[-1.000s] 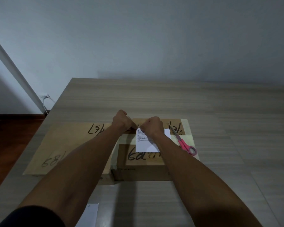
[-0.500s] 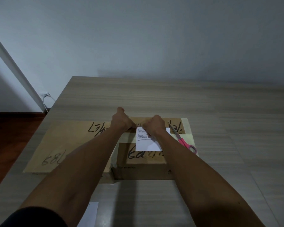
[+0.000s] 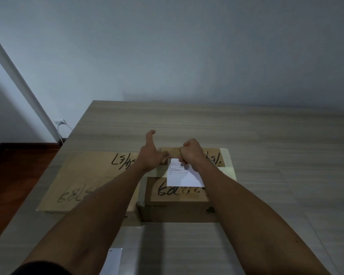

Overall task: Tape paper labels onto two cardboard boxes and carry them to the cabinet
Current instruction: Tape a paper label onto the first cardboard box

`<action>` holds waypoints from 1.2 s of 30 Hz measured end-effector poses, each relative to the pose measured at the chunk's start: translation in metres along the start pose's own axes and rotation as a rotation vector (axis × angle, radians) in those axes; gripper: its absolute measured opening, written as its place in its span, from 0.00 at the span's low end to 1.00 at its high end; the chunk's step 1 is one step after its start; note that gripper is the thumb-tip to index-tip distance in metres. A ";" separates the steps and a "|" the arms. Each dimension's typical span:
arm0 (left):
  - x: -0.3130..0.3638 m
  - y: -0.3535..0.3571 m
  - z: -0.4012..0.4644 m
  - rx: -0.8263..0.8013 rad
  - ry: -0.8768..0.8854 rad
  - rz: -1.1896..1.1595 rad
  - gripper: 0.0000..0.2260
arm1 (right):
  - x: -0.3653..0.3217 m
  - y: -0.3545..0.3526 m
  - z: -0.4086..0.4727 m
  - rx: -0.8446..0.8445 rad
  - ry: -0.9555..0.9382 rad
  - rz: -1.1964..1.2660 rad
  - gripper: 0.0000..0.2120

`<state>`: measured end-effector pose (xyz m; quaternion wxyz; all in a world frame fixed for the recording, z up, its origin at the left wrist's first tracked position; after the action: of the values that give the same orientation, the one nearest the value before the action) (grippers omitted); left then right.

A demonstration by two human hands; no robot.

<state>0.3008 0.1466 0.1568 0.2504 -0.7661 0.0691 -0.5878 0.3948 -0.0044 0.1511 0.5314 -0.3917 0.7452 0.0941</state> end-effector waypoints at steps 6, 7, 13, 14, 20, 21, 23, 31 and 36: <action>0.044 0.012 -0.020 -0.024 0.206 0.012 0.28 | -0.029 -0.013 -0.021 -0.055 -0.197 0.132 0.09; 0.050 0.016 -0.023 -0.033 0.228 0.014 0.27 | -0.031 -0.017 -0.025 -0.053 -0.210 0.127 0.09; 0.072 0.040 -0.039 -0.110 0.276 0.045 0.35 | -0.028 -0.037 -0.053 -0.064 -0.229 0.081 0.09; 0.074 0.042 -0.041 -0.106 0.269 0.049 0.36 | -0.028 -0.039 -0.057 -0.067 -0.224 0.071 0.10; 0.087 0.060 -0.056 -0.122 0.268 0.041 0.39 | -0.024 -0.042 -0.083 -0.113 -0.237 0.040 0.04; 0.089 0.062 -0.058 -0.129 0.269 0.038 0.39 | -0.023 -0.042 -0.086 -0.106 -0.247 0.033 0.05; 0.091 0.065 -0.062 -0.135 0.274 0.036 0.39 | -0.022 -0.045 -0.092 -0.080 -0.265 0.017 0.05; 0.082 0.070 -0.073 -0.129 0.254 -0.038 0.33 | -0.026 -0.051 -0.108 0.009 -0.371 -0.053 0.03; 0.068 0.062 -0.079 -0.047 0.111 -0.149 0.24 | -0.049 -0.057 -0.123 0.073 -0.478 -0.119 0.04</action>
<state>0.2588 0.0414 0.2012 0.1835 -0.7411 0.0394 -0.6446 0.3514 -0.0879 0.2603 0.7111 -0.3820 0.5767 0.1254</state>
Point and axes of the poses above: each hand's wrist, its own z-axis towards the middle knuckle, its own y-axis out of the palm, x = y × z, the point moved 8 cm from there along z, towards the middle knuckle, and after that the axes turned 14 degrees about -x, right-handed, at the moved point
